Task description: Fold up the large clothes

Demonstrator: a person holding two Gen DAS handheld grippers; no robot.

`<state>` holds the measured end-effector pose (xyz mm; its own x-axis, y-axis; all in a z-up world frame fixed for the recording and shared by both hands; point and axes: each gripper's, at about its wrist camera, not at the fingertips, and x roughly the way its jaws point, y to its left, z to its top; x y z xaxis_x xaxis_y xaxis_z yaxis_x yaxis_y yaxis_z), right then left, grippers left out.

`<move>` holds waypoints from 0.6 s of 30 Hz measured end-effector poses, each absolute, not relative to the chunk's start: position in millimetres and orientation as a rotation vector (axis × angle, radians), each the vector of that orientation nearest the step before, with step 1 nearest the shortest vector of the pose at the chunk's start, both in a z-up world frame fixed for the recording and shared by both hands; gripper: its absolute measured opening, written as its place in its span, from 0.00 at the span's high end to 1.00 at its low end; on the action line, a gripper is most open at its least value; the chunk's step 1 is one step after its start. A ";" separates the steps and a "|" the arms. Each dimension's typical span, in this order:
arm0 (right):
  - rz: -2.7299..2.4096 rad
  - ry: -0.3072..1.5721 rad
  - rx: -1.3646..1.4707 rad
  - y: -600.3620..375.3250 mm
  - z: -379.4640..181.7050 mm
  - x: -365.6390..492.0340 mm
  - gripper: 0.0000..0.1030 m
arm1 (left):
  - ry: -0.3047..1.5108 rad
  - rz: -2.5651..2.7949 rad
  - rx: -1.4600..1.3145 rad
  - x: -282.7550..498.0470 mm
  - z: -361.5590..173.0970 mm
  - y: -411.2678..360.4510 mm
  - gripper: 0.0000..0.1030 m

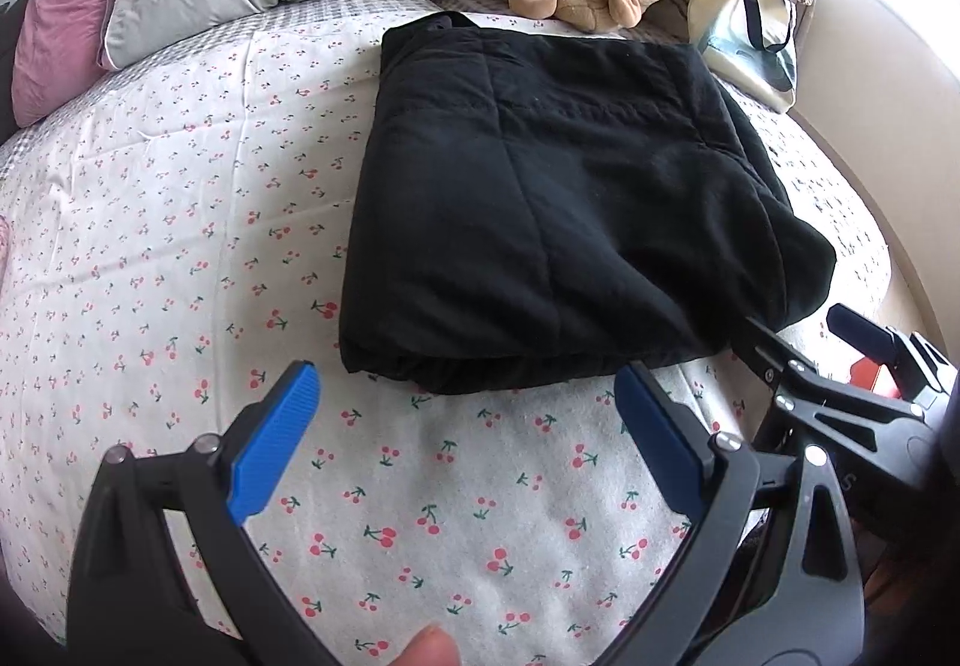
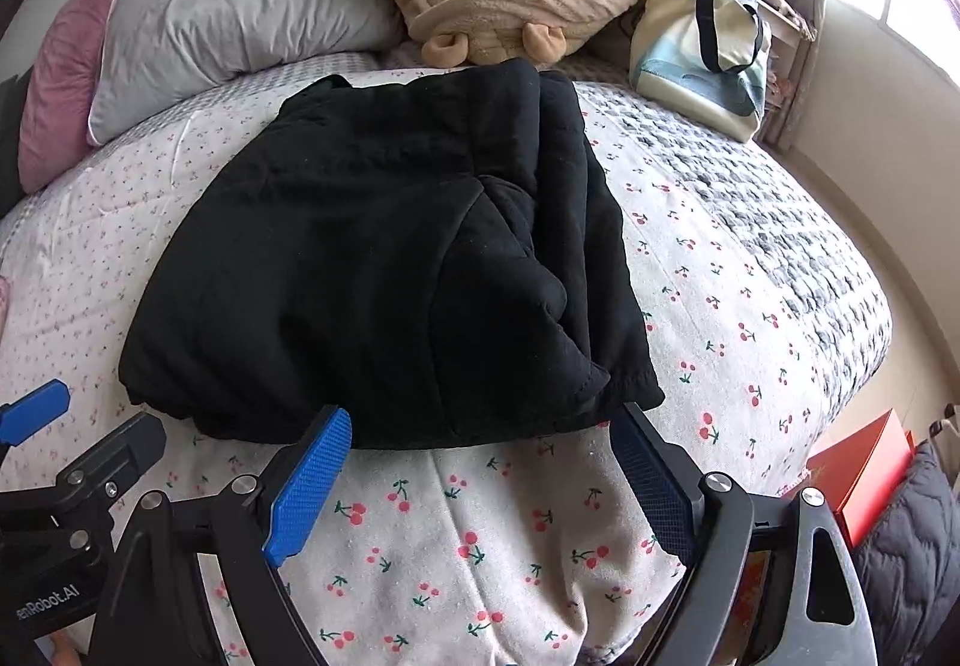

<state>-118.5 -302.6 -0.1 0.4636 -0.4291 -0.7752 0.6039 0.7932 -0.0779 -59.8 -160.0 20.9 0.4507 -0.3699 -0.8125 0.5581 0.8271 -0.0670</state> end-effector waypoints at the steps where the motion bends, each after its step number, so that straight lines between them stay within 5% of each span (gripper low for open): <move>1: -0.641 0.882 0.218 -301.1 -0.5 -118.8 0.13 | 0.944 -0.579 0.221 -59.3 20.5 -159.5 0.04; 18: -0.623 0.898 0.241 -302.0 -5.9 -118.9 0.13 | 0.952 -0.591 0.239 -59.7 18.1 -160.4 0.04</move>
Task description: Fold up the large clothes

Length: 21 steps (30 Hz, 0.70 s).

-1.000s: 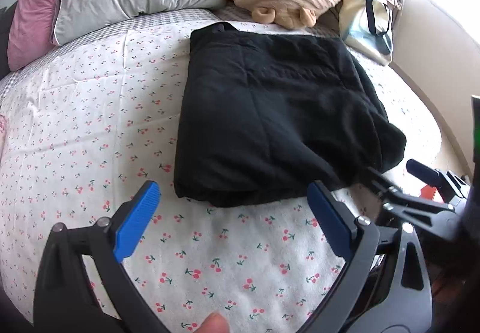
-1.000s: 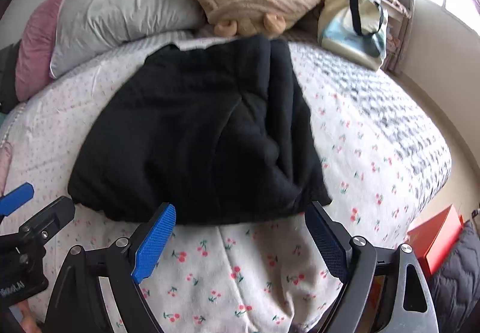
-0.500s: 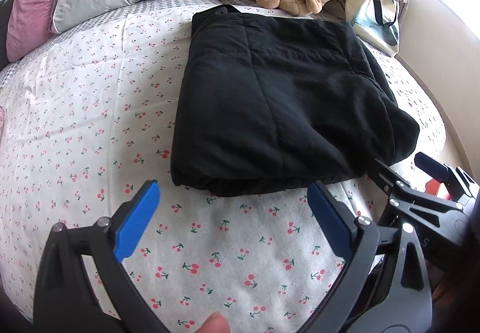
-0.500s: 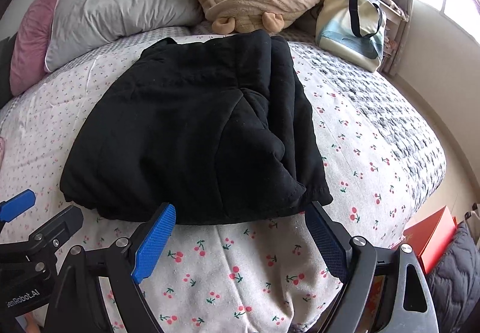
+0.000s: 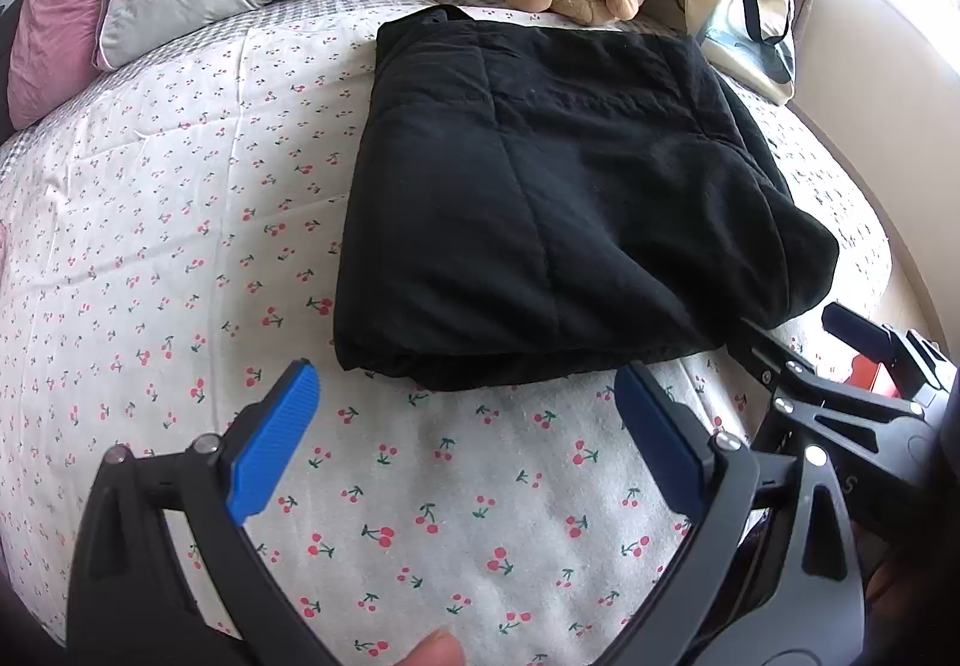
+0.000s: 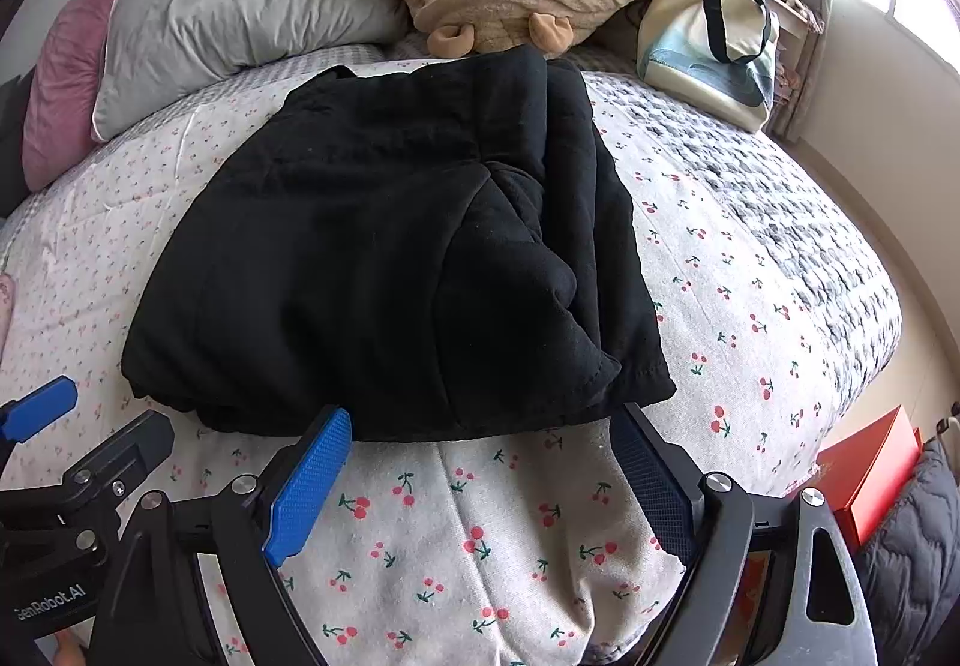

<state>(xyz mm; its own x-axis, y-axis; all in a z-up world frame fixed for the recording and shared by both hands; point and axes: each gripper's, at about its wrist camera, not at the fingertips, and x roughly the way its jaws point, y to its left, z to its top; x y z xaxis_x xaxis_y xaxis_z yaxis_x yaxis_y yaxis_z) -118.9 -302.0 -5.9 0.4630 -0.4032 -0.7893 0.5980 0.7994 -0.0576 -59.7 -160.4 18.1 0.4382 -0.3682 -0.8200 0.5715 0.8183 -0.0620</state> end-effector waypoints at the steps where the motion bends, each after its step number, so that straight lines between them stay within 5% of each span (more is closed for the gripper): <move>1: -0.624 0.898 0.241 -301.4 -5.8 -118.9 0.13 | 0.952 -0.592 0.240 -59.7 17.9 -160.3 0.04; 21: -0.628 0.897 0.244 -301.2 -6.1 -121.4 0.13 | 0.959 -0.599 0.250 -62.1 14.5 -162.7 0.04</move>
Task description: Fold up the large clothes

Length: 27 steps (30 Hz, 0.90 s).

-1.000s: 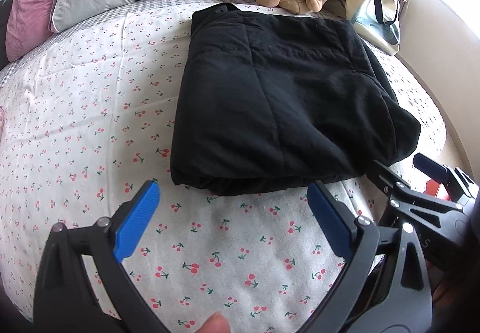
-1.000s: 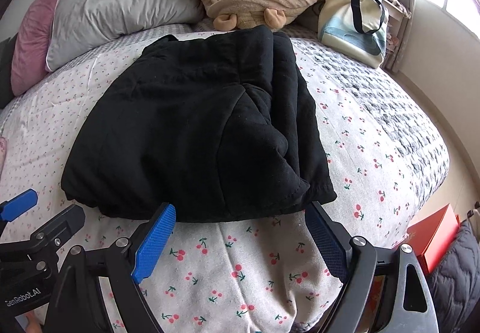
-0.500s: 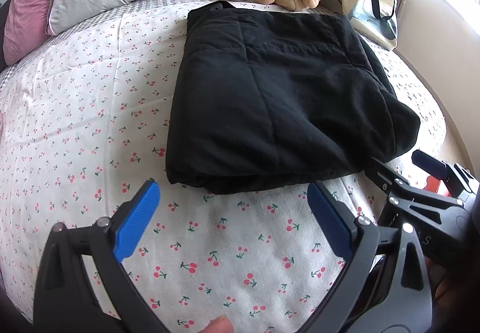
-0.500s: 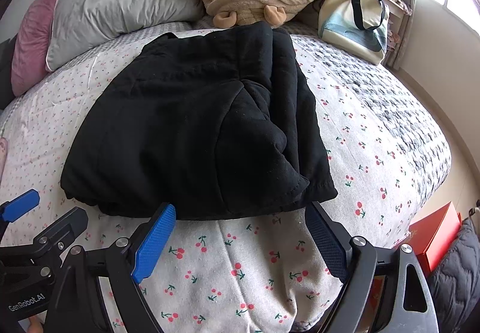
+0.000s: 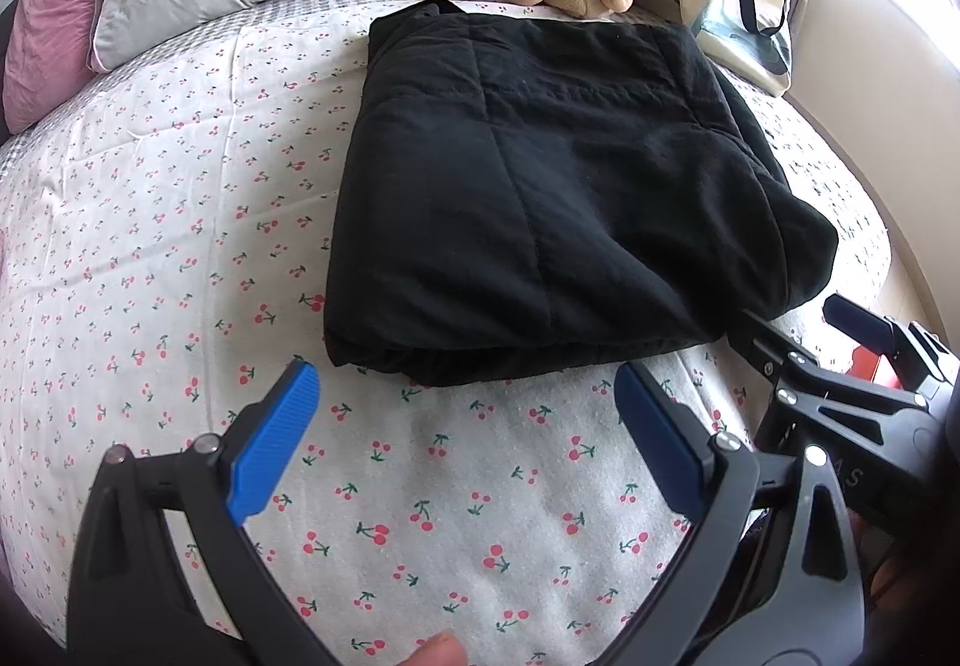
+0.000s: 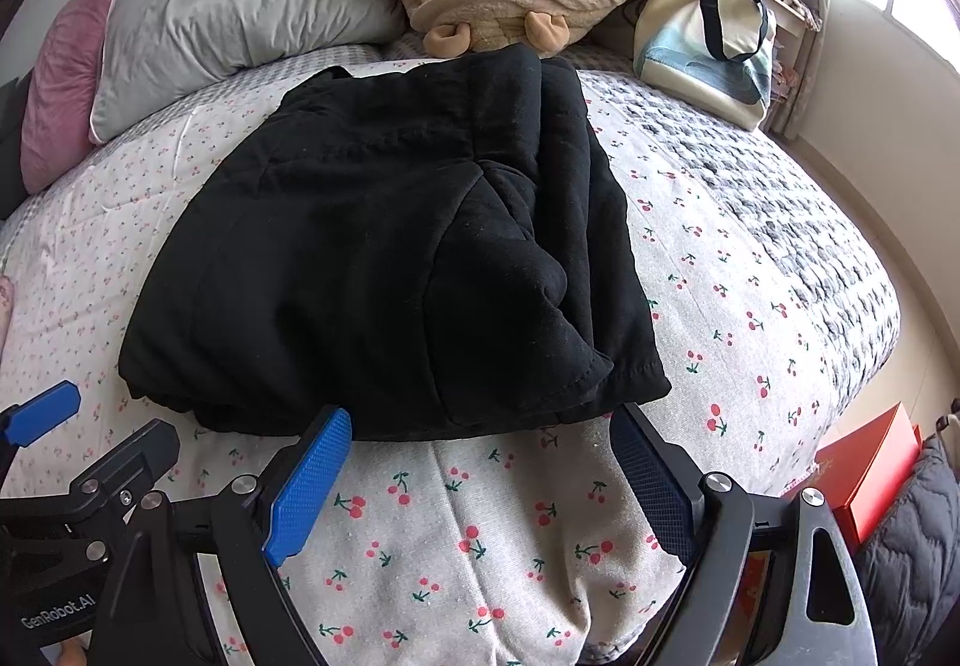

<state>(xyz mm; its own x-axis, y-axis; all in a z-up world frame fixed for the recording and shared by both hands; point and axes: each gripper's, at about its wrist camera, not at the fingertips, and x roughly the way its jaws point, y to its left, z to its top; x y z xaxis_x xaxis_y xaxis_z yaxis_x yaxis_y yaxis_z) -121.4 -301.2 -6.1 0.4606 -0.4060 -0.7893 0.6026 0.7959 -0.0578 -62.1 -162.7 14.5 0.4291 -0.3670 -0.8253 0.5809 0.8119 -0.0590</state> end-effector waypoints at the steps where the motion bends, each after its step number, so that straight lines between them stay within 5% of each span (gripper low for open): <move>1: -0.628 0.897 0.244 -301.4 -5.9 -121.4 0.13 | 0.959 -0.599 0.250 -61.9 14.4 -162.7 0.04; 27: -0.631 0.894 0.247 -304.0 -5.7 -123.6 0.13 | 0.961 -0.603 0.246 -63.6 11.6 -162.4 0.04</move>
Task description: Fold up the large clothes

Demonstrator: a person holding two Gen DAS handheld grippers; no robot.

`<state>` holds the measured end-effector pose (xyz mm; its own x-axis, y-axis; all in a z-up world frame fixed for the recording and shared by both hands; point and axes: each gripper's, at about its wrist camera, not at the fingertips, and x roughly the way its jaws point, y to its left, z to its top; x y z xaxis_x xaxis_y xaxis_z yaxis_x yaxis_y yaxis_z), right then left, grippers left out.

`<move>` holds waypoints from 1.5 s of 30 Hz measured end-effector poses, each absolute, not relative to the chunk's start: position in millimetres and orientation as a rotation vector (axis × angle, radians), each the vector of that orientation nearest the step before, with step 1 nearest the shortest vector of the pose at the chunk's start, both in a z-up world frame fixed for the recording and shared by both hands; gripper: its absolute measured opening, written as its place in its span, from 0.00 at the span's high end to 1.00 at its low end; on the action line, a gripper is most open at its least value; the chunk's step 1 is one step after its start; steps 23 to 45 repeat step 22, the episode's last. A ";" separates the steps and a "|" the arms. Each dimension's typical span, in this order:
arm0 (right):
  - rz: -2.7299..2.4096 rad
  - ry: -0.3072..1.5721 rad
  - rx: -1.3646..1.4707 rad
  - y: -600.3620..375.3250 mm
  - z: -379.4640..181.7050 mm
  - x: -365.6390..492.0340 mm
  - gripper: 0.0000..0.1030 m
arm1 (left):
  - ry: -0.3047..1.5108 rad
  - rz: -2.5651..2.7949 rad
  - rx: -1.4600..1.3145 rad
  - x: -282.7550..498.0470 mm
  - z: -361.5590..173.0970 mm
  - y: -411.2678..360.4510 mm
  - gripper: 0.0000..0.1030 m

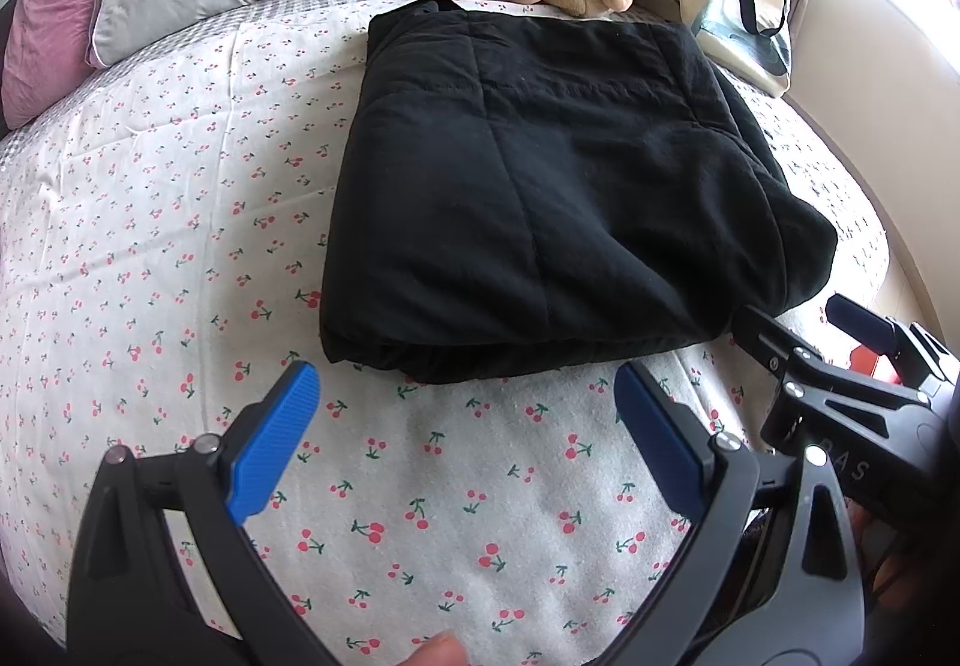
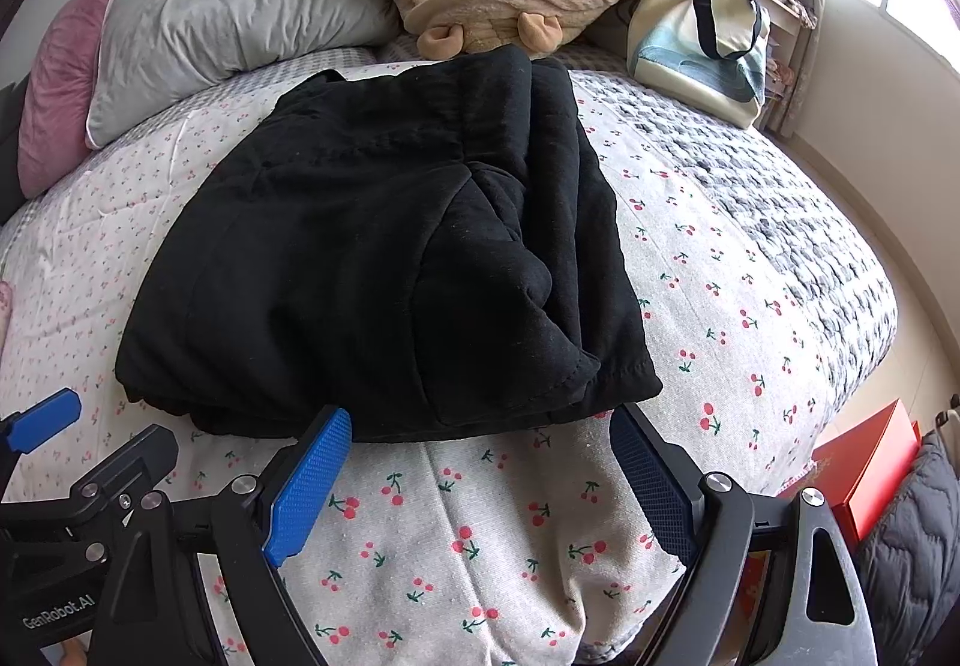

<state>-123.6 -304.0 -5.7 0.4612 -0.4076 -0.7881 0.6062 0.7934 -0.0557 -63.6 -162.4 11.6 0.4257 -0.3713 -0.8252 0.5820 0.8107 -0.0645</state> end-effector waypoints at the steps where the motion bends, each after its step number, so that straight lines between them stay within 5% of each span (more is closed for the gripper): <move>1: -0.631 0.895 0.247 -304.2 -5.8 -123.5 0.13 | 0.961 -0.604 0.246 -63.1 12.0 -162.1 0.04; 45: -0.643 0.891 0.250 -306.7 -3.8 -124.9 0.13 | 0.980 -0.638 0.208 -59.8 13.7 -155.6 0.04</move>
